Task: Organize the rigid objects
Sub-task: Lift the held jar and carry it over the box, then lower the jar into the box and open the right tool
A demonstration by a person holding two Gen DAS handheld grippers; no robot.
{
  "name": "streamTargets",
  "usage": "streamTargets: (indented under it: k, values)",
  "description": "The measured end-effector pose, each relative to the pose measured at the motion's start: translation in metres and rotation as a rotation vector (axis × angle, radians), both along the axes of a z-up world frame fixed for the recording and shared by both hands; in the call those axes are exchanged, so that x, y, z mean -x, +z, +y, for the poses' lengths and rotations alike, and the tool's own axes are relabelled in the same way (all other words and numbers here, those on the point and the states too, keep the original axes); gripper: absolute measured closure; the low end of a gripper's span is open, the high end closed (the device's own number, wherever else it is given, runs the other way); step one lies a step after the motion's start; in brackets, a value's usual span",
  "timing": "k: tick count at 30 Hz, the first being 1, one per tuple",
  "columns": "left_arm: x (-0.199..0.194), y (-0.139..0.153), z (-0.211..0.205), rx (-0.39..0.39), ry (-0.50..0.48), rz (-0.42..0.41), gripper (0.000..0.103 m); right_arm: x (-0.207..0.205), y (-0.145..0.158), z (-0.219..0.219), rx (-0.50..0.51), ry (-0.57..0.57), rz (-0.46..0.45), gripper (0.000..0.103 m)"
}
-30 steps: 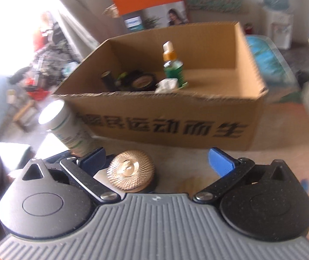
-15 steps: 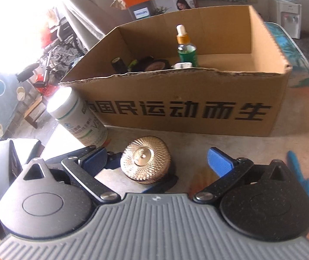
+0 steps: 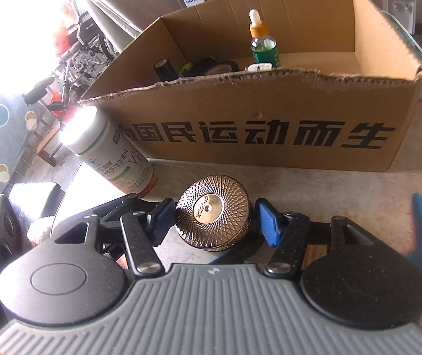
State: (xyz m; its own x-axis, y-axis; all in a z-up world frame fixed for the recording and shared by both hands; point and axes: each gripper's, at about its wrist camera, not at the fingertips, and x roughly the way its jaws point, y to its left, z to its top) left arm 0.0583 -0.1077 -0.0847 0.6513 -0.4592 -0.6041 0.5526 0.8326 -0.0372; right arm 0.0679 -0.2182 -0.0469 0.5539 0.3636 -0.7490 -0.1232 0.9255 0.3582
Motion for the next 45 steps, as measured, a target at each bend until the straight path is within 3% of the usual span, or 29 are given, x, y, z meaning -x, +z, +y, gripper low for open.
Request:
streamTargets:
  k: [10,14,18,26,31,37,45]
  values:
    - [-0.002,0.083,-0.005,0.042,0.046,-0.102,0.046,0.011,0.088,-0.007,0.023,0.061,-0.161,0.043]
    - [-0.028,0.107,-0.021,0.061,0.074,-0.104,0.046,-0.012,0.119,-0.02,0.039,0.092,-0.194,0.043]
    - [-0.07,0.122,-0.036,0.095,0.098,-0.041,0.046,-0.06,0.135,-0.04,0.036,0.115,-0.141,0.043]
    - [-0.173,0.107,-0.065,0.112,0.128,0.14,0.046,-0.172,0.122,-0.083,0.049,0.142,-0.007,0.043]
    - [-0.208,0.091,-0.077,0.1,0.156,0.229,0.046,-0.223,0.101,-0.101,0.053,0.159,0.06,0.043]
    - [-0.226,0.076,-0.082,0.082,0.181,0.296,0.046,-0.248,0.079,-0.101,0.058,0.179,0.098,0.046]
    - [-0.238,0.059,-0.08,0.099,0.224,0.429,0.044,-0.251,0.063,-0.091,0.108,0.212,0.101,0.048]
